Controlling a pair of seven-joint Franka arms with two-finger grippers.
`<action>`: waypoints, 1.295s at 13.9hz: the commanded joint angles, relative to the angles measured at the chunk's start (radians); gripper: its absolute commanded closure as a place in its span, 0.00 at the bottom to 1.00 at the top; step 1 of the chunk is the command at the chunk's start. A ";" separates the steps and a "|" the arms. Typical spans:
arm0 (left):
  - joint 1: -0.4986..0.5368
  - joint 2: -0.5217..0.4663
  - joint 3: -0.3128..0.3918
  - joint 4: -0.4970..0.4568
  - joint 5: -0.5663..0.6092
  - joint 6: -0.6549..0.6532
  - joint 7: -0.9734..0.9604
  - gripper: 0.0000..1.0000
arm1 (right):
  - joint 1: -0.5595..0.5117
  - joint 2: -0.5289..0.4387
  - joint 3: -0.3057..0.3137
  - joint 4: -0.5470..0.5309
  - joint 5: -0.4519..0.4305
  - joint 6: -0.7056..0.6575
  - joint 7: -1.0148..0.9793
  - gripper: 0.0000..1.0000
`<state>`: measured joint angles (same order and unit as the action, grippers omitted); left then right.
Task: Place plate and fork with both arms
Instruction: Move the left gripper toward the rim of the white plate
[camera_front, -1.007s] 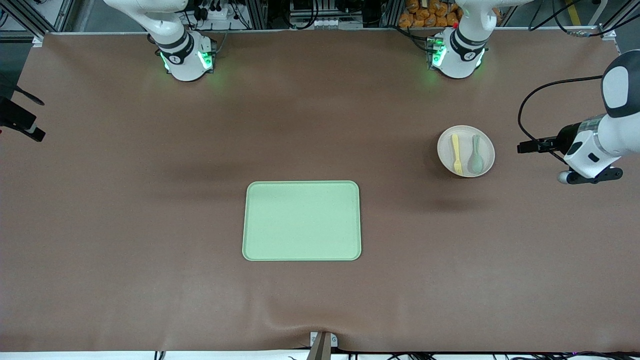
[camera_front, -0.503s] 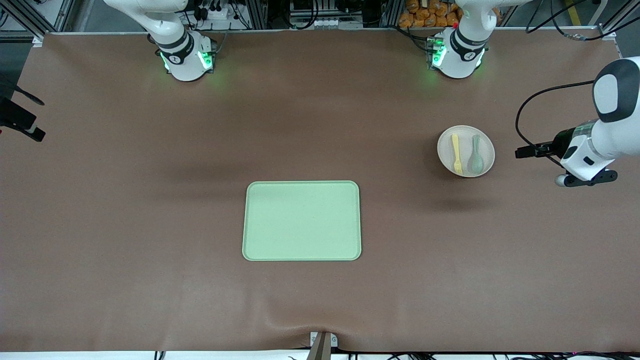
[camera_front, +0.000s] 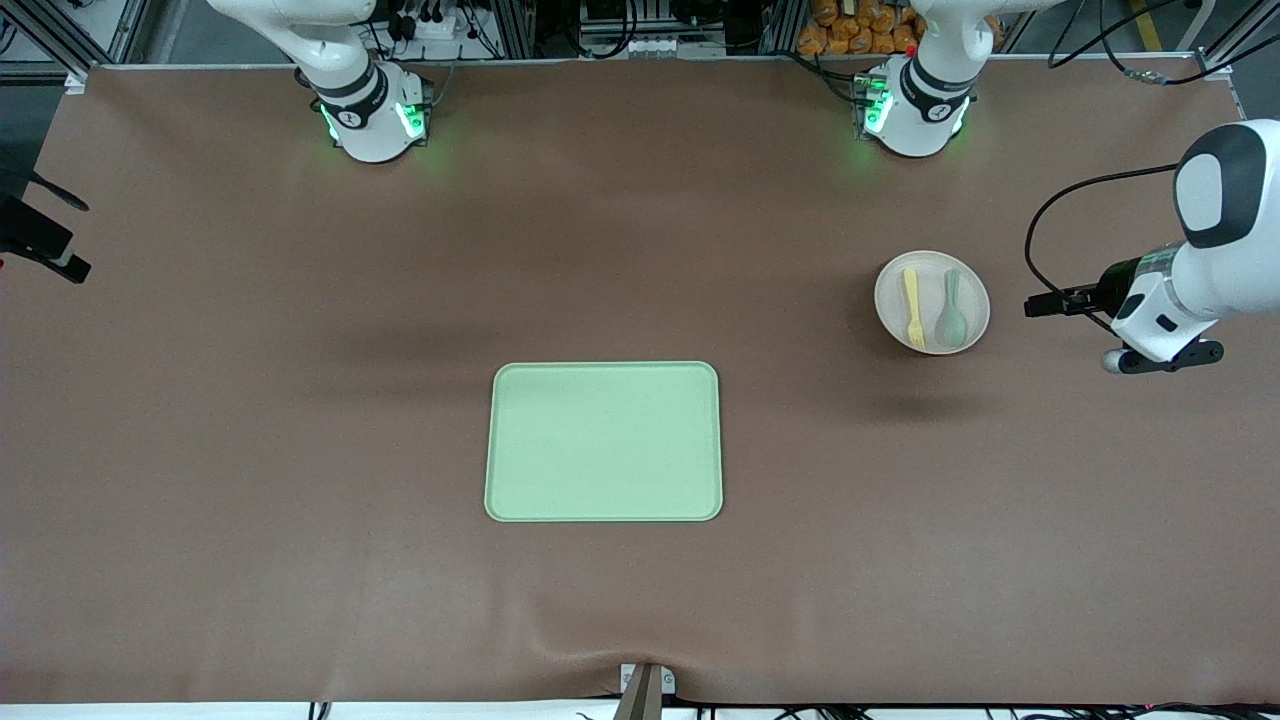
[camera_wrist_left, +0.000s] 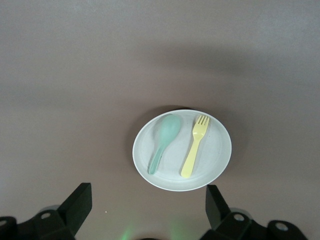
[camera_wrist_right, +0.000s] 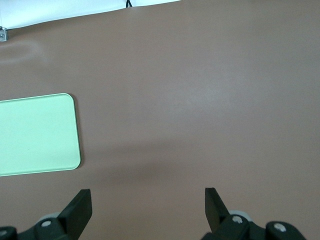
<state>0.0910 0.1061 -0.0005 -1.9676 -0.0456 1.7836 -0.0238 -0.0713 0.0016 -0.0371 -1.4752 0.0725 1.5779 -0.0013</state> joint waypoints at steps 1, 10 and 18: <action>0.004 -0.017 -0.006 -0.020 -0.002 0.017 0.008 0.00 | -0.022 0.000 0.013 0.006 0.023 -0.010 0.009 0.00; 0.004 0.007 -0.007 -0.049 -0.002 0.028 0.039 0.00 | -0.024 0.000 0.013 0.006 0.029 -0.010 0.009 0.00; 0.010 0.050 -0.006 -0.203 -0.002 0.207 0.059 0.00 | -0.024 0.000 0.013 0.006 0.027 -0.010 0.009 0.00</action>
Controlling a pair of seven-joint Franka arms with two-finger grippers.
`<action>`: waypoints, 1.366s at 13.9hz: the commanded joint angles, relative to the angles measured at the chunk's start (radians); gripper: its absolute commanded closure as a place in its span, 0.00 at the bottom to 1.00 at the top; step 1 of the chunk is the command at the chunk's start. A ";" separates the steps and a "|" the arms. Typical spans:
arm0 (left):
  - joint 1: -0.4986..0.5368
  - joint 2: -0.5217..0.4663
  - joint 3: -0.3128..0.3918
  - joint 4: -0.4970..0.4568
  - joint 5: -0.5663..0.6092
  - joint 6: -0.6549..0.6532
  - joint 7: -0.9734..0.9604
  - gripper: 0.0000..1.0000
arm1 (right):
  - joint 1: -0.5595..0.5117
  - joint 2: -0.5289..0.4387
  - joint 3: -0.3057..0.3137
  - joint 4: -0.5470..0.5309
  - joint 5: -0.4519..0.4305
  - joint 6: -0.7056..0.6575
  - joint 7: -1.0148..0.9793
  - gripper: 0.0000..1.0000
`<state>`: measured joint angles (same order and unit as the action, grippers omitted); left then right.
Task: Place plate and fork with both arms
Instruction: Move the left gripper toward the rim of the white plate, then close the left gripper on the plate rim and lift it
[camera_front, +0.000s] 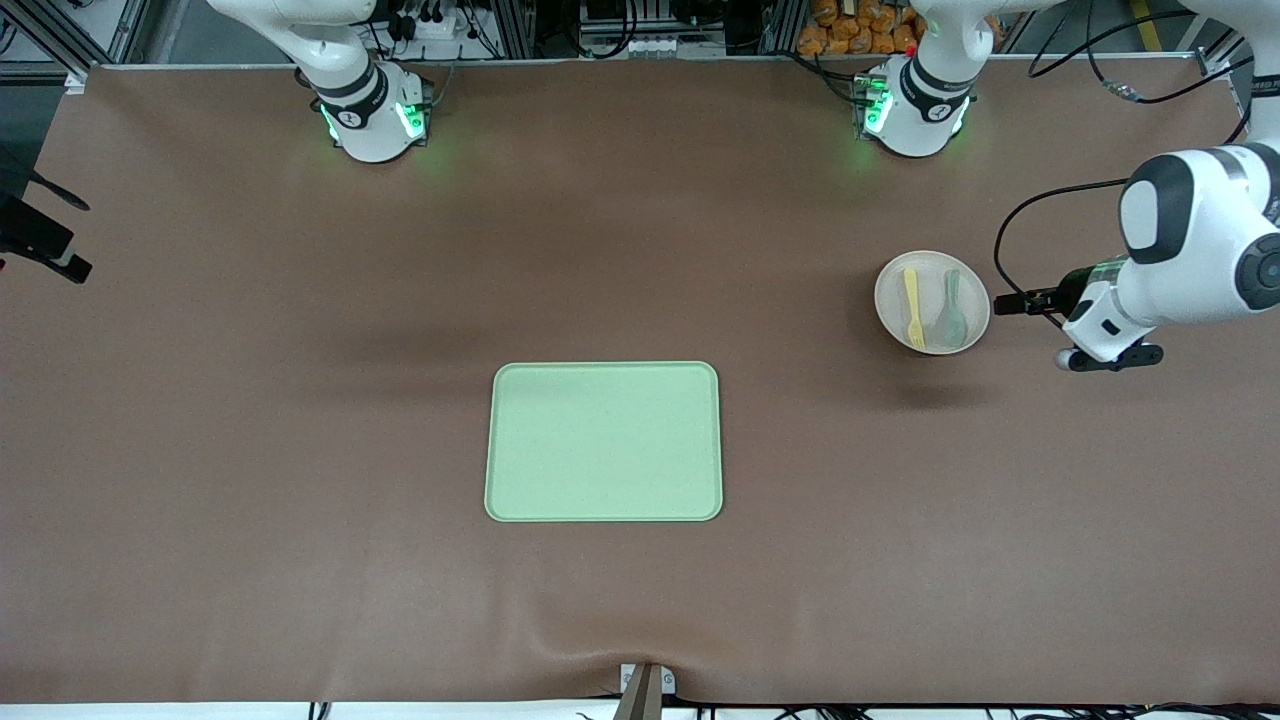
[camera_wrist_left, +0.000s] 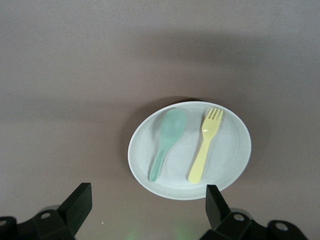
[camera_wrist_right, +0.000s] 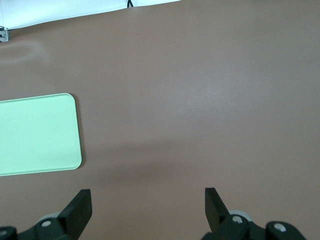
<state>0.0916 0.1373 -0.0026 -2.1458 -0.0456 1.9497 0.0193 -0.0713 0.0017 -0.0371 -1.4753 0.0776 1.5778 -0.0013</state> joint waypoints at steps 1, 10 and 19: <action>0.010 0.045 -0.004 -0.025 -0.003 0.041 0.016 0.00 | -0.024 0.000 0.013 0.006 0.024 -0.010 0.009 0.00; 0.037 0.189 -0.002 -0.031 0.000 0.107 0.022 0.00 | -0.024 0.000 0.013 0.006 0.024 -0.010 0.009 0.00; 0.069 0.228 0.000 -0.088 0.024 0.144 0.093 0.00 | -0.024 0.000 0.013 0.006 0.024 -0.010 0.009 0.00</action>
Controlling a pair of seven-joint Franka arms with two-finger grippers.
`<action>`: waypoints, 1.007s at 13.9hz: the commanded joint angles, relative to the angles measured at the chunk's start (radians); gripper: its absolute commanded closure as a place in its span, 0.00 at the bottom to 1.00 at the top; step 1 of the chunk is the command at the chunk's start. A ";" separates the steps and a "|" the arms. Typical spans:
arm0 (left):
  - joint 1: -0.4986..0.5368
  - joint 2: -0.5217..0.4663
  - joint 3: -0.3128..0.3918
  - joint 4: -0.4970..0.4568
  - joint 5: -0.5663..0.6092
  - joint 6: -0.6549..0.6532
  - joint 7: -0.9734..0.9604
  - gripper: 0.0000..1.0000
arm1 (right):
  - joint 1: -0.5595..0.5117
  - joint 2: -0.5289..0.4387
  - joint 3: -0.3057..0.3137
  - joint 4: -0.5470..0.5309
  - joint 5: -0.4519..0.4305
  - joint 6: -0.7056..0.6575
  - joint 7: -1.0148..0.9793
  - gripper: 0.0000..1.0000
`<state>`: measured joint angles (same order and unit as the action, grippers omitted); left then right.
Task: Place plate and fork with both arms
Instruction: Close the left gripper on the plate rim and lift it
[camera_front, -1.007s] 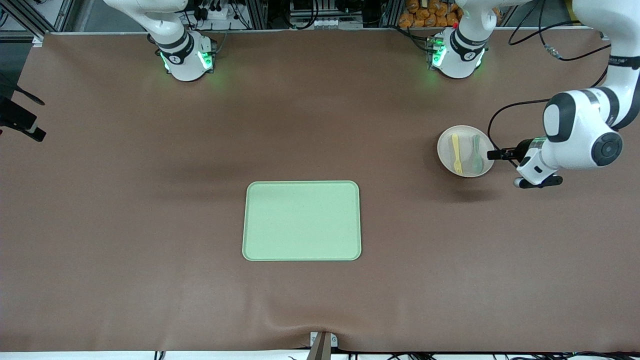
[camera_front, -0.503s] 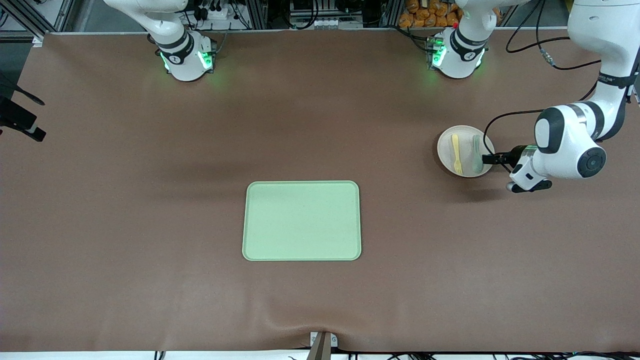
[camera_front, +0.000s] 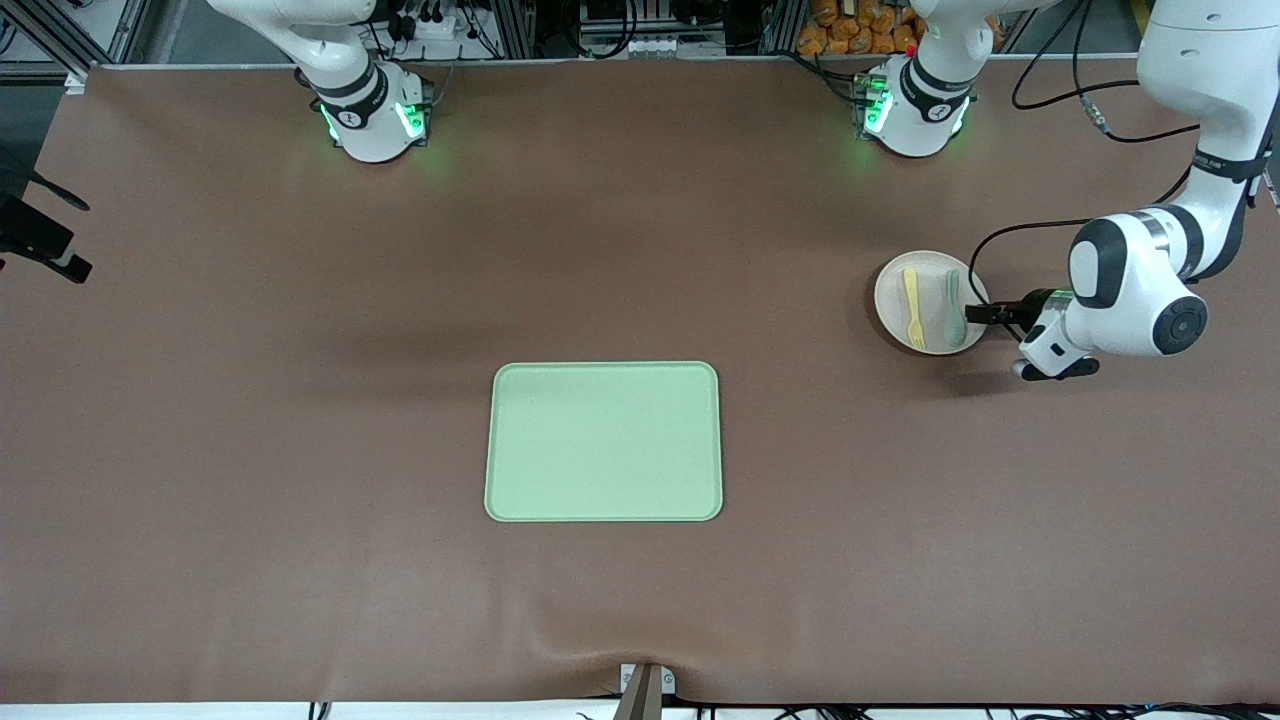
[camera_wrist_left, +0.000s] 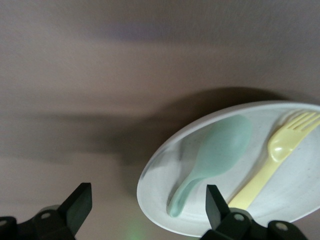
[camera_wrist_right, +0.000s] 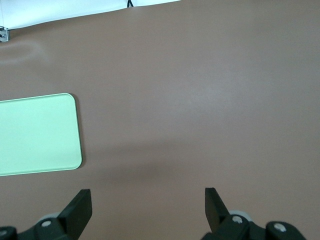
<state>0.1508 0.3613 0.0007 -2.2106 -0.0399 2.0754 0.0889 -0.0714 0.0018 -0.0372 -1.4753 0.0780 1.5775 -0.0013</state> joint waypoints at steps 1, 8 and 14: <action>0.021 0.004 -0.004 -0.027 0.018 0.018 0.026 0.00 | -0.024 0.000 0.013 0.006 0.023 -0.010 0.009 0.00; 0.022 0.033 -0.005 -0.026 0.054 0.032 0.026 0.09 | -0.024 0.001 0.013 0.006 0.023 -0.008 0.009 0.00; 0.023 0.039 -0.007 -0.021 0.054 0.041 0.025 0.80 | -0.024 0.001 0.013 0.006 0.023 -0.008 0.009 0.00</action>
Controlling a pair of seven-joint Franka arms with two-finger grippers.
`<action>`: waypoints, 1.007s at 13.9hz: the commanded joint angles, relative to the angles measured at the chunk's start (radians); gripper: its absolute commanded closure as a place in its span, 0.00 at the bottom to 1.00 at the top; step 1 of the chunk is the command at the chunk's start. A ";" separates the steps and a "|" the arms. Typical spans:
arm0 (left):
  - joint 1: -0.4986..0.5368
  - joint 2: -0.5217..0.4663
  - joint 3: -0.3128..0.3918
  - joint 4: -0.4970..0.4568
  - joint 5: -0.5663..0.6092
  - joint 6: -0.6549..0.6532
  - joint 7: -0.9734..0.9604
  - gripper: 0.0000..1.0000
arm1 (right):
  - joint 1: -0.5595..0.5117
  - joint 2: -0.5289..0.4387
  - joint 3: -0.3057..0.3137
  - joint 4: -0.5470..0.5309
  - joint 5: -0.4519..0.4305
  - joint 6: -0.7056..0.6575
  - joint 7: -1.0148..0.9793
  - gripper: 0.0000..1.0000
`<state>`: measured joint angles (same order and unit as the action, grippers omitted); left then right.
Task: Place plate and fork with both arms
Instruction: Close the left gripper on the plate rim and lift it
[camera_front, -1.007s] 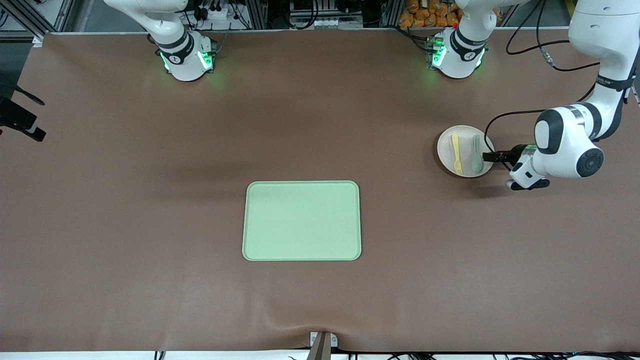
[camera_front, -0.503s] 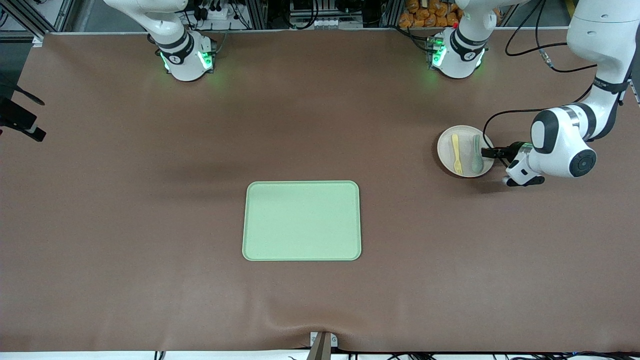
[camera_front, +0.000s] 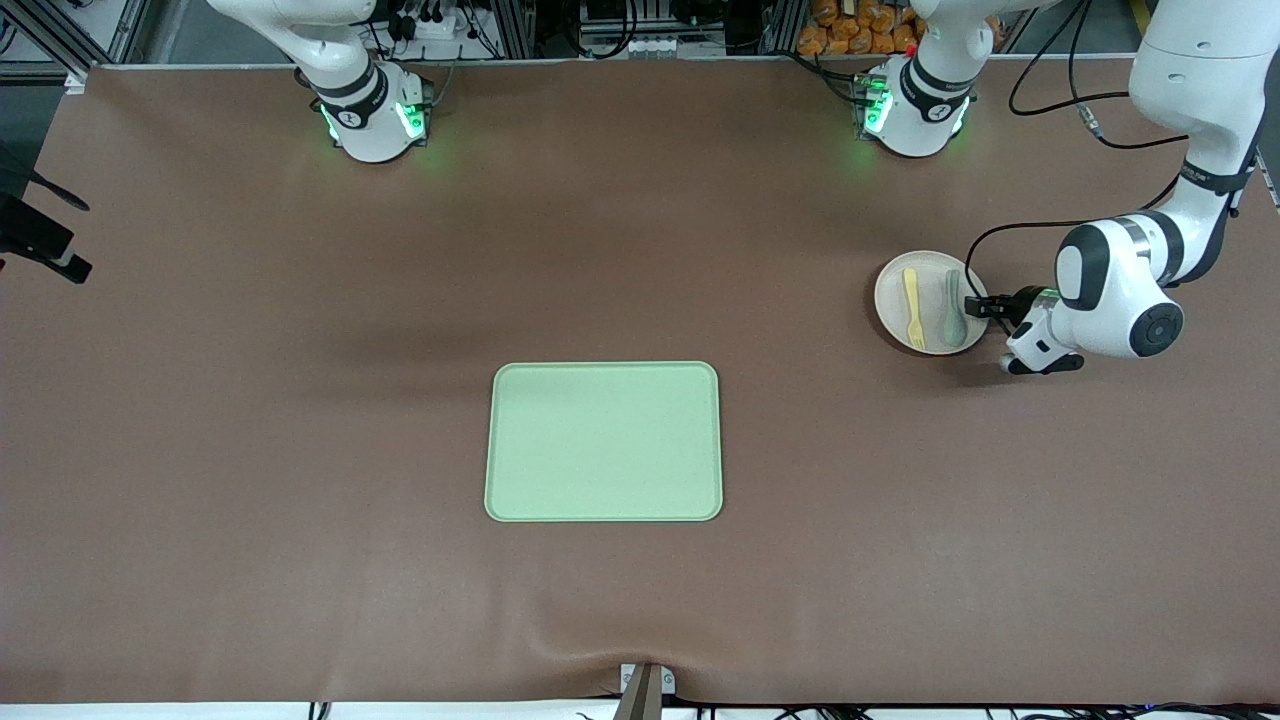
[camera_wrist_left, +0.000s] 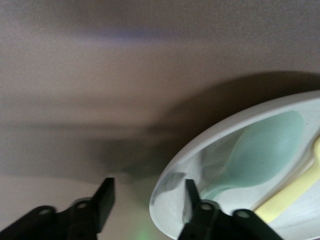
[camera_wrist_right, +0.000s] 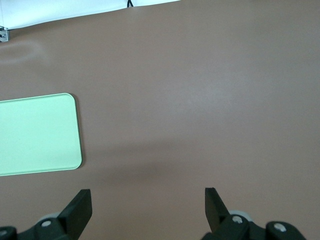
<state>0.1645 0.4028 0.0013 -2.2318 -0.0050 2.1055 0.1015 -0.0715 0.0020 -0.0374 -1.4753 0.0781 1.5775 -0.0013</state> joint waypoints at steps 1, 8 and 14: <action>0.009 -0.002 -0.007 0.000 0.017 0.011 0.012 0.90 | -0.024 0.001 0.013 0.006 0.023 -0.008 0.009 0.00; 0.004 -0.013 -0.015 0.037 0.016 0.011 0.015 1.00 | -0.025 0.001 0.013 0.006 0.023 -0.008 0.009 0.00; -0.007 0.011 -0.112 0.236 -0.068 -0.025 0.006 1.00 | -0.025 0.001 0.013 0.006 0.023 -0.008 0.009 0.00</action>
<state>0.1586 0.3920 -0.0861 -2.0727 -0.0284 2.1067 0.1187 -0.0717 0.0025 -0.0376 -1.4756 0.0781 1.5775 -0.0013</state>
